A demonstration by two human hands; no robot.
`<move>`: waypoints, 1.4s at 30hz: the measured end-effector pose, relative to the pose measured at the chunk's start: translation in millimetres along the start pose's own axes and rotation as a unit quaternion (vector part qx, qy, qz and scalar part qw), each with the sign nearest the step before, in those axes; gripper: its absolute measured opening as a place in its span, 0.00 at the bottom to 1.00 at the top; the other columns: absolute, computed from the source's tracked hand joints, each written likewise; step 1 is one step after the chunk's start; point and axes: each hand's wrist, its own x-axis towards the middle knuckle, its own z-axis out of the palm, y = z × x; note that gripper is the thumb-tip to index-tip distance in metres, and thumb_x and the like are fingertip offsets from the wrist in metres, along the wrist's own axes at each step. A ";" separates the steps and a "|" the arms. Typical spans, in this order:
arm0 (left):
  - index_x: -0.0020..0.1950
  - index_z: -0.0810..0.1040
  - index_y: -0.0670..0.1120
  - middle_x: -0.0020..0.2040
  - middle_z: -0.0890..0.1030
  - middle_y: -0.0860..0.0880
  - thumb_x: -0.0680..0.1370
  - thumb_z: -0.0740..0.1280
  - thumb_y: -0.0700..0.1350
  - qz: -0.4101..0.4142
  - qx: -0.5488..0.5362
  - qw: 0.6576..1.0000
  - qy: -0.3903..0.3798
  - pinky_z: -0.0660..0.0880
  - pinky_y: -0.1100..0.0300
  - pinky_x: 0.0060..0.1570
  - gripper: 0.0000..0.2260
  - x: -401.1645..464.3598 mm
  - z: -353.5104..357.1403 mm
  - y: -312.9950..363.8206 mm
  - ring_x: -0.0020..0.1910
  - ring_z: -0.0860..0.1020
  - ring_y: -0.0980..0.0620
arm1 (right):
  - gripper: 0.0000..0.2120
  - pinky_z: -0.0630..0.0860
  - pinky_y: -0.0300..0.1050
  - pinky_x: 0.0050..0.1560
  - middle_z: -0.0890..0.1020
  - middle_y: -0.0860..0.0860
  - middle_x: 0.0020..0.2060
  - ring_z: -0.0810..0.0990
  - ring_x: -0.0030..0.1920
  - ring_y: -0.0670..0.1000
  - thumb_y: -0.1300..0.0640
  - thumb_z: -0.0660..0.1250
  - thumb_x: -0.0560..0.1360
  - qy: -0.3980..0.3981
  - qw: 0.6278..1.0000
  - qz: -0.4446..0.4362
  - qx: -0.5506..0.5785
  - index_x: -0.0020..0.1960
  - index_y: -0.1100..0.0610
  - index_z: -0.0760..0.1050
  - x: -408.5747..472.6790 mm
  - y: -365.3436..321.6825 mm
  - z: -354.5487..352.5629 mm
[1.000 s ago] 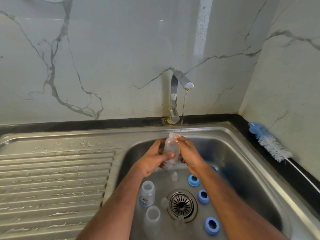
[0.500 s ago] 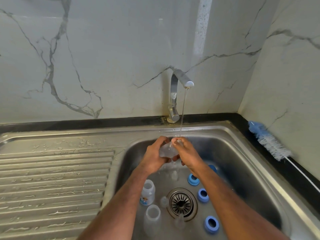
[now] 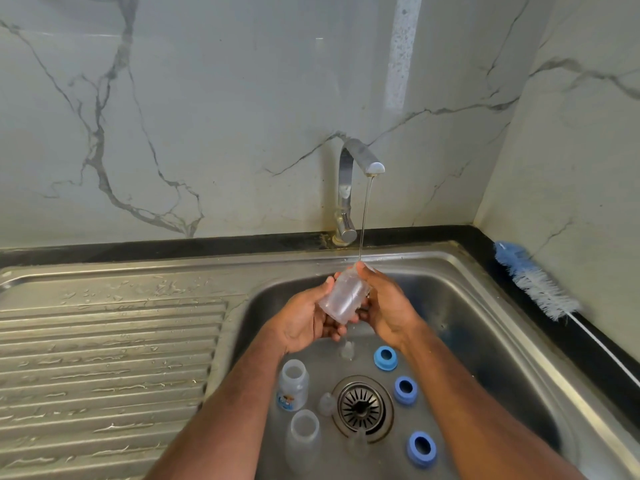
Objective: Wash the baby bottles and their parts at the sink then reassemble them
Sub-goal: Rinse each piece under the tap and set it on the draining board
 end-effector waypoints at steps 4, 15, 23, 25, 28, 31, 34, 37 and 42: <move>0.69 0.74 0.40 0.53 0.82 0.35 0.83 0.57 0.59 0.001 0.004 1.000 0.004 0.78 0.57 0.36 0.26 3.1 -3.7 -0.6 0.38 0.80 0.47 | 0.23 0.83 0.51 0.48 0.82 0.60 0.59 0.84 0.54 0.57 0.44 0.69 0.78 0.002 1.000 -0.007 -0.012 0.67 0.56 0.76 3.2 2.6 -0.4; 0.60 0.77 0.51 0.57 0.82 0.53 0.65 0.82 0.41 0.214 0.311 0.916 0.138 0.75 0.63 0.59 0.26 20.6 -2.0 -18.3 0.59 0.79 0.58 | 0.05 0.74 0.36 0.40 0.83 0.51 0.48 0.81 0.52 0.49 0.56 0.71 0.78 0.119 0.974 -0.057 -0.183 0.52 0.55 0.81 7.0 10.7 14.0; 0.65 0.78 0.44 0.57 0.83 0.40 0.79 0.70 0.53 0.101 0.065 0.991 0.058 0.79 0.55 0.38 0.18 5.3 5.0 -6.0 0.48 0.82 0.42 | 0.19 0.81 0.60 0.60 0.83 0.57 0.57 0.80 0.61 0.59 0.47 0.76 0.69 0.047 0.995 -0.050 -0.066 0.57 0.55 0.81 3.2 -5.2 7.1; 0.67 0.76 0.39 0.54 0.82 0.36 0.82 0.61 0.56 0.067 0.025 0.997 0.027 0.78 0.57 0.37 0.23 2.5 8.1 -3.1 0.42 0.81 0.44 | 0.21 0.79 0.63 0.62 0.83 0.57 0.58 0.80 0.62 0.60 0.43 0.73 0.71 0.020 0.997 -0.049 -0.052 0.60 0.54 0.81 2.9 -2.9 6.4; 0.68 0.74 0.40 0.48 0.82 0.38 0.84 0.54 0.61 0.032 -0.023 0.999 0.025 0.76 0.59 0.32 0.27 -0.5 5.7 1.6 0.36 0.78 0.48 | 0.21 0.78 0.63 0.63 0.82 0.57 0.61 0.79 0.63 0.60 0.46 0.69 0.77 -0.009 1.000 -0.022 -0.018 0.67 0.53 0.77 2.1 1.4 7.5; 0.68 0.73 0.39 0.44 0.82 0.40 0.83 0.54 0.63 0.009 -0.023 0.998 0.053 0.74 0.61 0.29 0.29 -2.4 6.1 4.9 0.33 0.76 0.49 | 0.17 0.77 0.63 0.64 0.81 0.58 0.61 0.80 0.62 0.61 0.44 0.67 0.79 0.007 1.000 -0.003 -0.012 0.64 0.50 0.76 3.1 2.6 10.2; 0.68 0.71 0.40 0.49 0.83 0.38 0.81 0.60 0.62 0.030 0.019 0.998 0.051 0.75 0.61 0.31 0.28 -0.1 10.4 1.9 0.36 0.79 0.49 | 0.18 0.82 0.52 0.54 0.81 0.56 0.57 0.81 0.57 0.56 0.40 0.62 0.81 0.050 0.998 0.006 -0.039 0.64 0.50 0.74 2.1 0.5 14.3; 0.68 0.70 0.38 0.50 0.83 0.37 0.79 0.67 0.58 0.074 0.033 0.996 0.037 0.76 0.59 0.31 0.28 3.6 14.8 -2.8 0.38 0.81 0.45 | 0.21 0.79 0.44 0.45 0.82 0.53 0.51 0.82 0.51 0.52 0.38 0.56 0.82 0.084 0.993 0.001 -0.077 0.66 0.51 0.73 4.0 1.1 18.1; 0.62 0.72 0.44 0.51 0.82 0.42 0.75 0.76 0.47 0.150 0.201 0.957 0.143 0.80 0.55 0.36 0.20 10.2 16.0 -4.1 0.41 0.83 0.48 | 0.26 0.78 0.43 0.49 0.77 0.52 0.59 0.79 0.55 0.51 0.38 0.51 0.83 0.112 0.983 -0.045 -0.142 0.74 0.50 0.67 1.9 5.1 24.8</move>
